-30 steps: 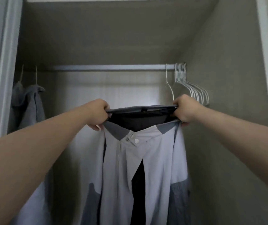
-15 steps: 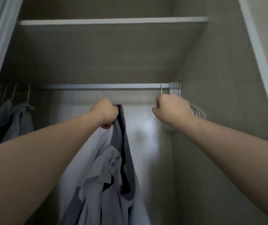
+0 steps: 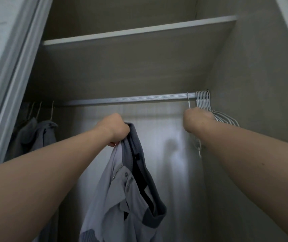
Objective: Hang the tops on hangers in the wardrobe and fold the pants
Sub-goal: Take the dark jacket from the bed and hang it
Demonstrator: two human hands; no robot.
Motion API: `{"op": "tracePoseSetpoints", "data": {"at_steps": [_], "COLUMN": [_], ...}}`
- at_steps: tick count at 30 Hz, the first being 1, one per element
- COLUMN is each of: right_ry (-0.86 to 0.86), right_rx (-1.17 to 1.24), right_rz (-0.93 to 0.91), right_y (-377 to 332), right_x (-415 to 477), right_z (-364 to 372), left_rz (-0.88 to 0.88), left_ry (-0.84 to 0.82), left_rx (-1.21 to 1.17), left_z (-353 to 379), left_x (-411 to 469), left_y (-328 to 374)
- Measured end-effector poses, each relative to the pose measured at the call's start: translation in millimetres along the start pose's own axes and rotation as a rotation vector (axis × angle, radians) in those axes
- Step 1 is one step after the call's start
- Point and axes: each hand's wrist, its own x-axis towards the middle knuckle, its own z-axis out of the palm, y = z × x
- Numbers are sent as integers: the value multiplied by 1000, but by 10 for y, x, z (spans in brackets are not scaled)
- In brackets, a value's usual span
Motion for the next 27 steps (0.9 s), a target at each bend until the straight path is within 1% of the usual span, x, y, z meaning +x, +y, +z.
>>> {"op": "tracePoseSetpoints", "data": {"at_steps": [2, 4, 12, 16, 19, 23, 27], "right_ry": [9, 39, 81, 34, 60, 139, 74], "right_rx": [23, 118, 760, 1156, 1362, 1466, 1666], "right_rz": [9, 31, 173, 258, 255, 206, 186], "right_y": [46, 84, 132, 127, 146, 198, 337], "right_x": [14, 28, -7, -220, -560, -1207, -1828], "right_z": [22, 34, -88, -164, -207, -211, -248], "left_rz": [-4, 1, 43, 70, 90, 109, 81], "left_ry": [7, 13, 34, 43, 49, 51, -4], "left_rx": [9, 18, 3, -79, -127, -184, -234], "left_z": [-45, -80, -178, -206, -202, -97, -5], "left_x": [-23, -64, -216, -311, -382, -536, -816], "left_y": [-33, -47, 0, 0, -17, -91, -93]}}
